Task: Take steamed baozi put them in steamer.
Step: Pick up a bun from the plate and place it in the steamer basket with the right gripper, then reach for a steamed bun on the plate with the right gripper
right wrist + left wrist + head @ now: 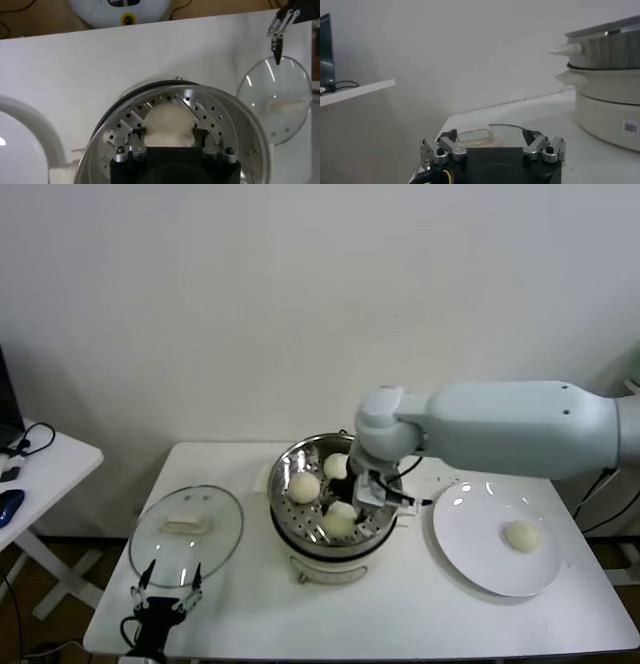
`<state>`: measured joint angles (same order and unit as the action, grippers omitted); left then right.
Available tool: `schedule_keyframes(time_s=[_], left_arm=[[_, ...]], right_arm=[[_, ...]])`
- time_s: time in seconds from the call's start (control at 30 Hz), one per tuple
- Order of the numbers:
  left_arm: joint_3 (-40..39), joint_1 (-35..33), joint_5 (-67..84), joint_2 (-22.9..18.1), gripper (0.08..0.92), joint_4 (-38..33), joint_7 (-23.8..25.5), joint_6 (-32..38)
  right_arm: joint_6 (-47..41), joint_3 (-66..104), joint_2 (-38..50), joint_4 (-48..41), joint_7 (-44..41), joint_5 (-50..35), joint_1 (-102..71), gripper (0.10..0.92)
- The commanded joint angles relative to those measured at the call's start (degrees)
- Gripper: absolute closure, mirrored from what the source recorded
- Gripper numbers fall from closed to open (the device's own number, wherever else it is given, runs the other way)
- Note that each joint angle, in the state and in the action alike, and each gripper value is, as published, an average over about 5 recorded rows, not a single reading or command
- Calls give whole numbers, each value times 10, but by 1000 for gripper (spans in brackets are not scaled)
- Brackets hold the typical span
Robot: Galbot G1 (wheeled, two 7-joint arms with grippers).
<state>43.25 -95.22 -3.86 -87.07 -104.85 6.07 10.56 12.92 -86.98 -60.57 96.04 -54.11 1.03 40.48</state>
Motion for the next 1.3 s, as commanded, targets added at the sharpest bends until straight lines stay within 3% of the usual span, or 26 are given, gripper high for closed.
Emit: schedule_keyframes(time_s=[0.03,0.23,0.37,0.47,0.7,0.9,1.07,1.3], left_arm=[[1,0,0,-1,177,1,0,0],[1,0,1,-1,177,-1,0,0],[3,-1,1,-1,177,-2,0,0],[3,-1,1,-1,177,-2,0,1],[0,-3,0,0,177,-5,0,0],[-1,-3,3,3,177,-7,0,0],[-5,-4,5,2,177,-16,0,-1],[-8,-4,3,2,177,-12,0,0]], right_arm=[[0,2,-18,-24,8,33,-51,368],[6,12,-22,-30,23,59,-51,346],[11,17,-9,-26,18,19,-15,256],[14,16,7,-26,3,-43,33,212],[4,-80,60,-35,-91,-250,213,203],[-85,-211,146,-42,-119,-351,306,203],[-136,-288,247,-48,-99,-329,298,203],[-156,-217,355,-109,-78,-194,157,203]])
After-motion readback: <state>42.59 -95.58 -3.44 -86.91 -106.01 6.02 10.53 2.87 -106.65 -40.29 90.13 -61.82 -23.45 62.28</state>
